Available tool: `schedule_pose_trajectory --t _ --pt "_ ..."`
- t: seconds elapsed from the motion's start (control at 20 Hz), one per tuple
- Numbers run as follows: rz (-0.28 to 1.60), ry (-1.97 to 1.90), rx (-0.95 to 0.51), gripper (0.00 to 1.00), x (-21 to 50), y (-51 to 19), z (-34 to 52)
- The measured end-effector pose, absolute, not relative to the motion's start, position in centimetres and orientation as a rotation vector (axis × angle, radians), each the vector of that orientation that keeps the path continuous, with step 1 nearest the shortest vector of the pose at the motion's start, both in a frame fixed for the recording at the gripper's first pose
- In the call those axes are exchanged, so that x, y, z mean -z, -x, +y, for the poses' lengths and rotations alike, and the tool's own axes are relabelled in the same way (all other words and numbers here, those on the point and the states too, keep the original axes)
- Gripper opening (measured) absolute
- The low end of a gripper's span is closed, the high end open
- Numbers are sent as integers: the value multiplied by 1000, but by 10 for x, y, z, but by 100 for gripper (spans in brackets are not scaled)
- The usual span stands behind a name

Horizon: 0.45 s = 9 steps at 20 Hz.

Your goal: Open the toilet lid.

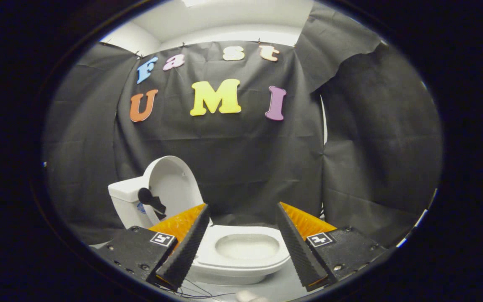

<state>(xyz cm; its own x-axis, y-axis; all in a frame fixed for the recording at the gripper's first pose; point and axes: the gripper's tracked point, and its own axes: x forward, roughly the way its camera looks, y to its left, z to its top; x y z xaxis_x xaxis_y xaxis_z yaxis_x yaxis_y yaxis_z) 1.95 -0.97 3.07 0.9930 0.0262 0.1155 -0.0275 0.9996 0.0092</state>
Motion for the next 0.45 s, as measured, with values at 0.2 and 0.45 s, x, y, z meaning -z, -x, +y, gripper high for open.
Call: schedule_pose_trajectory --t 0.2,0.45 --pt "-102 -18 32 99 -9 -13 -45" --pt "-74 -22 93 99 16 -8 -72"
